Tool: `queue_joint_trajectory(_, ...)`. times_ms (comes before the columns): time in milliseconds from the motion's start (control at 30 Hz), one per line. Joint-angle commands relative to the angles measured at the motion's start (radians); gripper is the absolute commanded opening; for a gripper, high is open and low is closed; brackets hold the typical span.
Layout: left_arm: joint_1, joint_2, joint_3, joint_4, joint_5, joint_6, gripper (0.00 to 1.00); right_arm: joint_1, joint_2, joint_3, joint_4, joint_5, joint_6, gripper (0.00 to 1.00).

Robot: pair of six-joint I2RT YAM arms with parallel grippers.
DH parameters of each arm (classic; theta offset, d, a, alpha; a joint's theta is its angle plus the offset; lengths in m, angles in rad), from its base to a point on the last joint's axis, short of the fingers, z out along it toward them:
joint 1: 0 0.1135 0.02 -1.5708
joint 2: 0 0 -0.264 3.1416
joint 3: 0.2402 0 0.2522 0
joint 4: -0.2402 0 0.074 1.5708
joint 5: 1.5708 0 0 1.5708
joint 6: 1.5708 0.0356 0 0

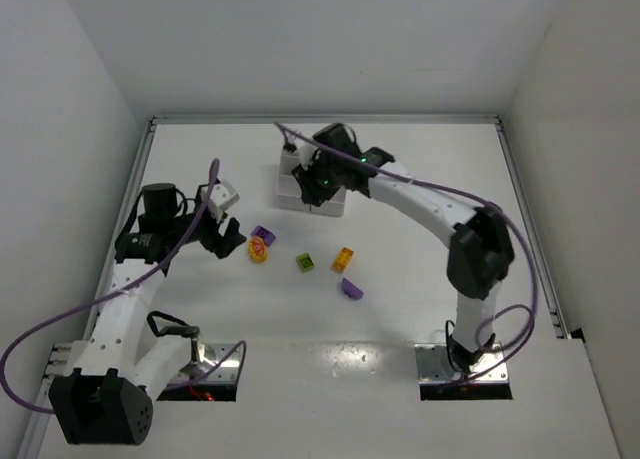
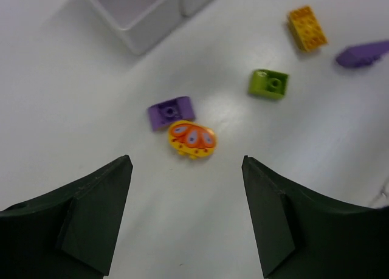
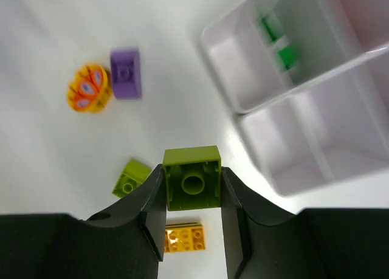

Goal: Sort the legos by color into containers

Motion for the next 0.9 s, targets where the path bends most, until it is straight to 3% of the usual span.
queue_joint_trajectory(0,-0.094,0.102,-0.006,-0.091,0.176,0.172,0.79,-0.059,-0.167,0.018,0.007,-0.028,-0.003,0.00)
queue_joint_trajectory(133,-0.250,0.264,0.031,0.027,0.012,0.033,0.78,-0.171,-0.236,-0.036,-0.071,0.028,0.017,0.00)
queue_joint_trajectory(300,-0.430,0.400,0.077,0.105,-0.090,0.020,0.78,-0.296,-0.285,-0.115,-0.091,0.006,0.101,0.00)
queue_joint_trajectory(467,-0.519,0.499,0.077,0.242,-0.288,-0.001,0.78,-0.365,-0.316,-0.166,-0.082,-0.014,0.111,0.00)
queue_joint_trajectory(867,-0.594,0.670,0.119,0.281,-0.245,0.045,0.78,-0.434,-0.354,-0.198,-0.091,-0.024,0.111,0.00)
